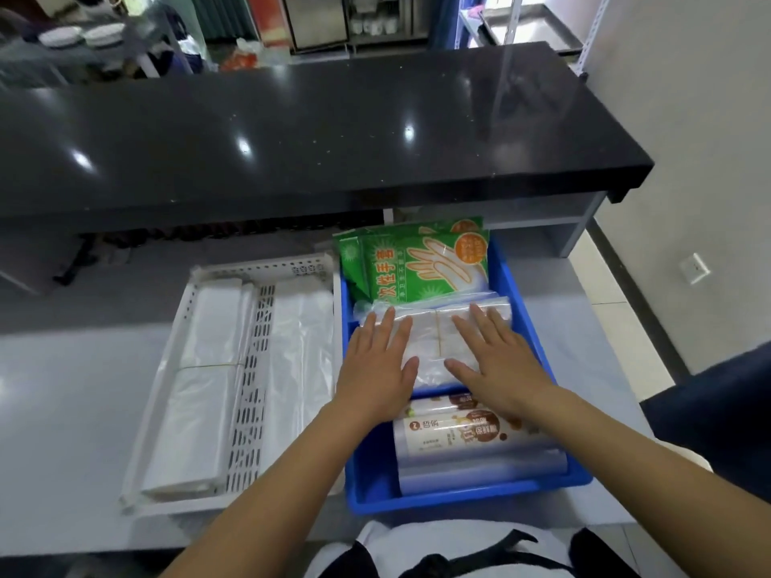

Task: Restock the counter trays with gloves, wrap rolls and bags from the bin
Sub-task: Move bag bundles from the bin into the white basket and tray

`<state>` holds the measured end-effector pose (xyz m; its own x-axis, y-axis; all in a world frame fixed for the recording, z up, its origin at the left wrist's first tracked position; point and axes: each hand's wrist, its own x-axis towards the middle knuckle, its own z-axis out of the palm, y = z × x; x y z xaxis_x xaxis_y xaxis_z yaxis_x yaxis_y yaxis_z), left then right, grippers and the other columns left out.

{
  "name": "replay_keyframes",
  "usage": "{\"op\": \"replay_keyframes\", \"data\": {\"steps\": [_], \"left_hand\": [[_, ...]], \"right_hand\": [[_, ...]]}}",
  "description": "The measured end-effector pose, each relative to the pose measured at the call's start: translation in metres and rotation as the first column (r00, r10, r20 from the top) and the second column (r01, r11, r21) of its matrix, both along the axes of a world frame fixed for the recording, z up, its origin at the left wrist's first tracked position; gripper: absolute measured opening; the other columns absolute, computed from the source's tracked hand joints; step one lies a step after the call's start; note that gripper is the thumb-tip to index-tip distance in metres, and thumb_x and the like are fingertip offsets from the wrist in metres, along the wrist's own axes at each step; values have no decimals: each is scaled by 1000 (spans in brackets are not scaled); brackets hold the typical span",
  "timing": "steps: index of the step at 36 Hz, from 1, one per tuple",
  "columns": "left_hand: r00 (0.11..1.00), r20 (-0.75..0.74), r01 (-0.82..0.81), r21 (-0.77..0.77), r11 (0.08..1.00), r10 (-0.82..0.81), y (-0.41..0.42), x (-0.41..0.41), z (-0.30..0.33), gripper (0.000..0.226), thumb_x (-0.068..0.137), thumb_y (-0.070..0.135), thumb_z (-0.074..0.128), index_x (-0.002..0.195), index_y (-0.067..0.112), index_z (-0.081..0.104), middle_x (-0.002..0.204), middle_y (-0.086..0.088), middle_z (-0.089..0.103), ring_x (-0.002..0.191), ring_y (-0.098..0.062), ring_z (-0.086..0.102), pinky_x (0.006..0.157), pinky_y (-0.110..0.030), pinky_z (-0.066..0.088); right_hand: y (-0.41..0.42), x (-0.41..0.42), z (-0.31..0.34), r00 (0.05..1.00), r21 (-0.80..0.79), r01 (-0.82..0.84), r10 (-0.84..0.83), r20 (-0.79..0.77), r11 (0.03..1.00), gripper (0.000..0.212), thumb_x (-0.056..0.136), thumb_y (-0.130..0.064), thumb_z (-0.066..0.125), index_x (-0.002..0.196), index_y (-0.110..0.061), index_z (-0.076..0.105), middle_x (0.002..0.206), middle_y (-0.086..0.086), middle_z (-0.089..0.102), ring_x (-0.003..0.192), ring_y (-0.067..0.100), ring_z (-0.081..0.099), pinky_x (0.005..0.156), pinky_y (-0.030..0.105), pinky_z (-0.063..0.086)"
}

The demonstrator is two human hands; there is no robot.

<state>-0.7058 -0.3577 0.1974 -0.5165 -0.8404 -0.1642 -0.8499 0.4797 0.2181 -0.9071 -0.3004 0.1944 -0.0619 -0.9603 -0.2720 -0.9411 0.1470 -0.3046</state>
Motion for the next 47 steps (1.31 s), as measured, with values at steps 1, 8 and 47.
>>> {"op": "replay_keyframes", "data": {"steps": [1,8,47], "left_hand": [[1000,15,-1,4,1000,1,0,-1,-3,64,102,49,22,157,27,-3,165,-1,-12,151,-24,-13,123,-41,-4],[999,50,21,22,1000,-22,-6,0,-4,62,102,49,18,157,28,-3,165,-1,-12,151,-24,-12,120,-42,-10],[942,-260,-248,-112,962,212,141,165,9,30,82,30,74,112,30,72,128,3,65,127,-32,52,106,-63,30]], "right_hand": [[-2,-1,-3,1000,28,-2,2,-2,1000,75,93,-67,25,151,-39,-13,161,-8,-21,148,19,-18,119,48,3],[-7,0,-8,999,29,33,-33,9,999,76,88,-74,17,150,-42,-13,161,-10,-19,148,17,-17,119,48,0],[173,93,1,961,-431,239,-277,-26,870,31,75,-32,80,102,-18,72,101,2,71,98,27,64,91,46,48]]}}
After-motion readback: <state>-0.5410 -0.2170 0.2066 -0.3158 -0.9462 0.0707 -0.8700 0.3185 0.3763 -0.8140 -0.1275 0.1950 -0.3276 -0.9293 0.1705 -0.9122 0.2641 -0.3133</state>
